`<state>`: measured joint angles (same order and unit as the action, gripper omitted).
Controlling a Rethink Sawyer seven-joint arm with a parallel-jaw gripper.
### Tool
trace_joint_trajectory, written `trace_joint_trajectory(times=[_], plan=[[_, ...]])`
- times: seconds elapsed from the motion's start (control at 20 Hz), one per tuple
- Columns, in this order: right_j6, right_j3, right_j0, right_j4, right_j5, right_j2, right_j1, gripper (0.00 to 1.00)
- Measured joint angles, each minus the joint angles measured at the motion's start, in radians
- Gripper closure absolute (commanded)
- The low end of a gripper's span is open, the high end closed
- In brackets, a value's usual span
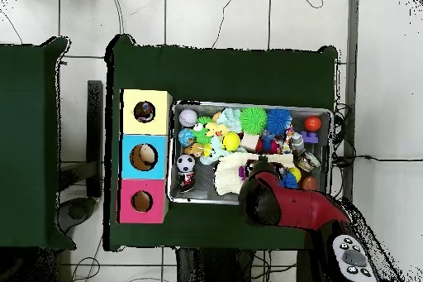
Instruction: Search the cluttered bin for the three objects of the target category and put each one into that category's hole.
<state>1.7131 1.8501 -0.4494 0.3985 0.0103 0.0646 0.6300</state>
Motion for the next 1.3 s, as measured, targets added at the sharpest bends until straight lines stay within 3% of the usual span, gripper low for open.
trace_joint_trajectory(times=[0.05,0.75,1.3], plan=[[0.0,0.001,0.0,0.0,0.0,0.0,0.0,0.0],[0.0,0.004,0.003,0.0,0.0,0.025,-0.002,0.0],[0.0,0.0,0.064,-0.075,0.001,0.162,-0.101,0.0]])
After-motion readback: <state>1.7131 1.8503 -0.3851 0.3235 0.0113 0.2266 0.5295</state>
